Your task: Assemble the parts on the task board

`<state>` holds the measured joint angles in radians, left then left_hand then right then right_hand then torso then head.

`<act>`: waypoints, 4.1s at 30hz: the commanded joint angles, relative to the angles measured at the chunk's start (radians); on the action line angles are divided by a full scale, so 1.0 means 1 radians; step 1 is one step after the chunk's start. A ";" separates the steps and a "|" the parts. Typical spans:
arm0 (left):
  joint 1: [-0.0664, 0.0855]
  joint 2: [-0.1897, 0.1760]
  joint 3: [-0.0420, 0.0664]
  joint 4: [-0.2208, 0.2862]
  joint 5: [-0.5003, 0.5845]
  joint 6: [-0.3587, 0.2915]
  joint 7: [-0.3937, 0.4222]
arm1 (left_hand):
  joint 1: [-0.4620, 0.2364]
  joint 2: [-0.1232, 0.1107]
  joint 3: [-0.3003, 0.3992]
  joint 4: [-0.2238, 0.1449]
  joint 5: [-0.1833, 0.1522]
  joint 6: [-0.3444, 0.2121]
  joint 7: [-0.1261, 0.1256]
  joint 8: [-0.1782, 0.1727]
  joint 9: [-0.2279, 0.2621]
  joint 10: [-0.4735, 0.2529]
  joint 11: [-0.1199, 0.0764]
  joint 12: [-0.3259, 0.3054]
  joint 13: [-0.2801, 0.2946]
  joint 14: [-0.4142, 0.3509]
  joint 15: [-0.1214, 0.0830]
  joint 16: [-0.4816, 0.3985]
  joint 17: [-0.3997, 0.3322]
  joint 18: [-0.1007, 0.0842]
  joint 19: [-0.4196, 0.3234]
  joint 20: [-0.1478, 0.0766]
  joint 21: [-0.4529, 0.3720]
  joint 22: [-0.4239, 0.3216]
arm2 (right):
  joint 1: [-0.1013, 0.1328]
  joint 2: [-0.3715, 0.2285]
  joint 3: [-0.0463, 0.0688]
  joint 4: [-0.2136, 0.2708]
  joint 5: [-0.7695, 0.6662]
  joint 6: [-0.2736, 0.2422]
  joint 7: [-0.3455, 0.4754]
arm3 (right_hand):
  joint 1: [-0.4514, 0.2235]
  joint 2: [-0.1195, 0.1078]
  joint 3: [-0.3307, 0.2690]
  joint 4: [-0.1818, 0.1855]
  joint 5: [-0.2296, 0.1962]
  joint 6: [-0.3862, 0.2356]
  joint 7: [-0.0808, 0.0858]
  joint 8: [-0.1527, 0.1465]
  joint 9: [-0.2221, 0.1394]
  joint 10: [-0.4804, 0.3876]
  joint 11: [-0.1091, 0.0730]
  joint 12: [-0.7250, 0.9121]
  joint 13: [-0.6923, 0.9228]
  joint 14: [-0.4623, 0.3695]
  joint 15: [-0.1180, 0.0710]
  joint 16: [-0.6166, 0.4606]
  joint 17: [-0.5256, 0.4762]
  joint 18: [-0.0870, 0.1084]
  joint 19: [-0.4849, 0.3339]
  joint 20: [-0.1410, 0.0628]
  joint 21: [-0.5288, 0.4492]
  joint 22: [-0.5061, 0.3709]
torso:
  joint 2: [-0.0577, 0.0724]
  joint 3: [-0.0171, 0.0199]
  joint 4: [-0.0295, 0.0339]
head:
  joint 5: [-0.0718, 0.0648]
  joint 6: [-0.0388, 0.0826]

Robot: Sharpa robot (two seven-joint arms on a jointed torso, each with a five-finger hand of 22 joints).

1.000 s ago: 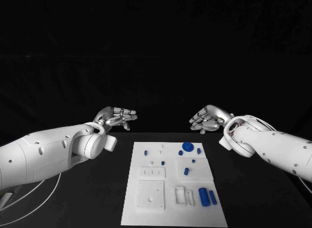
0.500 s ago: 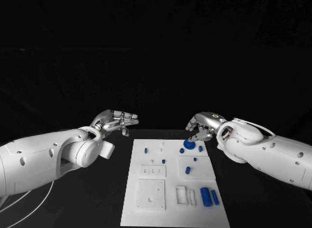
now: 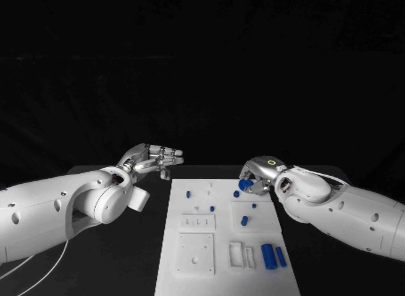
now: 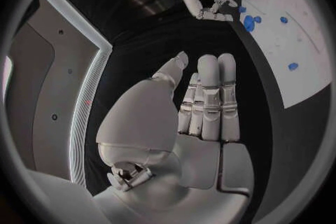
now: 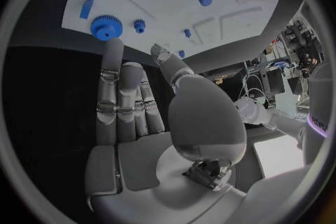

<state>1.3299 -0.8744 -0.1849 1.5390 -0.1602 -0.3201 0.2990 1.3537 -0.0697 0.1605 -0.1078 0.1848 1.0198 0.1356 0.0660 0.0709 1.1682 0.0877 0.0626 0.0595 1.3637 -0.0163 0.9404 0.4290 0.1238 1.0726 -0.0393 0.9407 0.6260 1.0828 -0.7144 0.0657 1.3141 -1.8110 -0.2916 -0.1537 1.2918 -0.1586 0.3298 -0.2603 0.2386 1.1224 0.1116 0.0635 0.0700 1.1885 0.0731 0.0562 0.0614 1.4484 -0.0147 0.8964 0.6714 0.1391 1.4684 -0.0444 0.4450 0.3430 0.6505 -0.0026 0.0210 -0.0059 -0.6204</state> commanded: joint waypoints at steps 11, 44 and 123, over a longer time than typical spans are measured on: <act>0.008 -0.009 0.008 0.032 -0.012 0.018 -0.001 | -0.006 0.003 -0.009 0.000 -0.002 -0.011 0.002 -0.003 0.001 -0.013 0.001 -0.003 0.000 0.011 0.001 0.014 -0.004 0.011 0.003 0.006 0.009 0.000 | -0.027 0.036 0.001 -0.044 -0.084 -0.010 -0.030 | -0.008 -0.017 0.085 0.026 -0.025 0.021 -0.003 -0.001 0.002 0.019 -0.001 0.002 0.000 -0.013 -0.003 0.038 -0.016 -0.014 -0.001 0.000 0.020 0.058 | 0.035 0.0024 0.0158 | -0.008 -0.005; 0.018 -0.005 0.009 0.035 -0.013 0.025 -0.011 | -0.008 0.007 -0.011 0.004 0.004 -0.018 0.004 -0.003 0.001 -0.013 0.001 -0.003 0.000 0.014 0.001 0.030 -0.009 0.013 0.004 0.006 0.020 0.001 | -0.035 0.070 0.001 -0.105 -0.095 -0.022 -0.044 | -0.004 -0.021 0.208 0.072 -0.088 0.050 -0.010 0.000 0.005 0.048 -0.010 0.002 0.000 -0.018 -0.009 0.057 -0.026 -0.015 -0.009 -0.004 0.009 0.139 | 0.078 -0.0051 0.0298 | -0.021 -0.001; 0.018 0.023 0.008 -0.018 -0.016 0.016 -0.038 | -0.006 0.003 0.000 -0.001 0.003 -0.019 0.004 -0.003 0.001 -0.013 0.002 -0.003 0.000 0.014 0.001 0.041 -0.015 0.014 0.002 0.006 0.028 -0.004 | -0.038 0.229 0.069 -0.163 -0.111 -0.136 -0.183 | -0.025 0.040 0.325 0.041 -0.077 0.144 -0.033 0.000 0.045 0.148 -0.041 0.002 0.001 -0.020 -0.038 0.066 -0.012 -0.029 -0.016 -0.034 -0.005 0.247 | 0.108 -0.0202 0.0624 | -0.018 0.018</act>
<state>1.3467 -0.8540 -0.1775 1.5177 -0.1731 -0.3121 0.2581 1.3499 -0.0657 0.1602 -0.1129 0.1890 1.0091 0.1393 0.0660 0.0709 1.1622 0.0887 0.0627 0.0591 1.3703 -0.0161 0.9759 0.4150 0.1215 1.0760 -0.0356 0.9672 0.6235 1.0449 -0.4879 0.1358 1.1571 -1.9030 -0.4157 -0.3188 1.2661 -0.1211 0.6507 -0.2177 0.1623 1.2604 0.0820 0.0605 0.1098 1.3314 0.0338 0.0573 0.0615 1.4306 -0.0462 0.9586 0.6593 0.1001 1.4543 -0.0732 0.4449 0.5888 0.7547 -0.0198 0.0789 -0.0220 -0.6041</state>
